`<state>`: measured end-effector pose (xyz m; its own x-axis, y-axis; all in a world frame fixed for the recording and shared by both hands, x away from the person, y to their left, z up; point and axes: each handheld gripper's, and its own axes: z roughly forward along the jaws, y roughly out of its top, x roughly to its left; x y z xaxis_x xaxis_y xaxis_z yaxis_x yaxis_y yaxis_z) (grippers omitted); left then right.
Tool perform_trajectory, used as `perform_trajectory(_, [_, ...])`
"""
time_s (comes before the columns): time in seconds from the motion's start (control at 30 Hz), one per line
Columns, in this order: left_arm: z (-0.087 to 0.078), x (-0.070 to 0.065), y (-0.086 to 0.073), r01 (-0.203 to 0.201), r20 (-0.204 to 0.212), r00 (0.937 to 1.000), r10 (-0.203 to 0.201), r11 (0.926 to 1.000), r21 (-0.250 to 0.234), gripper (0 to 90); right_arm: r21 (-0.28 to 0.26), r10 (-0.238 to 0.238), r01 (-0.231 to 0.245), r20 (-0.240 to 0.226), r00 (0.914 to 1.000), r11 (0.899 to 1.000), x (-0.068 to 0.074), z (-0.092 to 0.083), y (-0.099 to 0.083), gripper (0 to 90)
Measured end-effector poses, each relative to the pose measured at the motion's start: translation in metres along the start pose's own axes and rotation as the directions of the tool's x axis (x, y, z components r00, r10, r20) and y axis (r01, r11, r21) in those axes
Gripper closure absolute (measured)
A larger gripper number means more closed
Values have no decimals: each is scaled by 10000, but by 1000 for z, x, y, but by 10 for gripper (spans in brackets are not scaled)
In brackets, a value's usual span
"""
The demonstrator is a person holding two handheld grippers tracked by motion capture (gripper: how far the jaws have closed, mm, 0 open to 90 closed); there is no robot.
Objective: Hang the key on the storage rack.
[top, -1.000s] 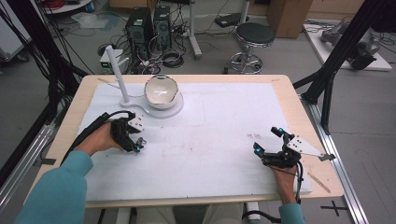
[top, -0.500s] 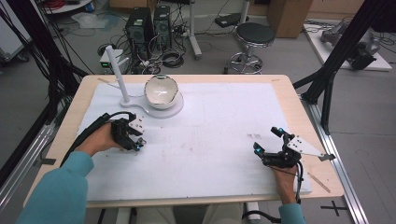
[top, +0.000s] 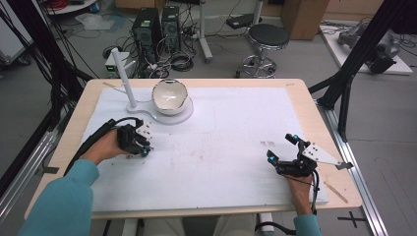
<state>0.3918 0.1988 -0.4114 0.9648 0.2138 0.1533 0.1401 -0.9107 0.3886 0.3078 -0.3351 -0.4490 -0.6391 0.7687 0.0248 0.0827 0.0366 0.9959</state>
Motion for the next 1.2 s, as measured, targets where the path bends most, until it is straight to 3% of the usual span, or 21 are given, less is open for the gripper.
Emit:
perform_trajectory(0.17, [-2,2,0,122,-1,9999,-122,9994,-309,744,6,15,-15,-16,10000,10000,0,0,0,6])
perform_trajectory(1.0, [-3,6,1,467,-51,9989,-469,9985,-295,870,2,36,-36,6,10000,10000,0,0,0,6])
perform_trajectory(1.2, [-2,7,1,741,15,9972,-741,9968,-287,875,-12,51,-51,6,10000,10000,0,0,0,6])
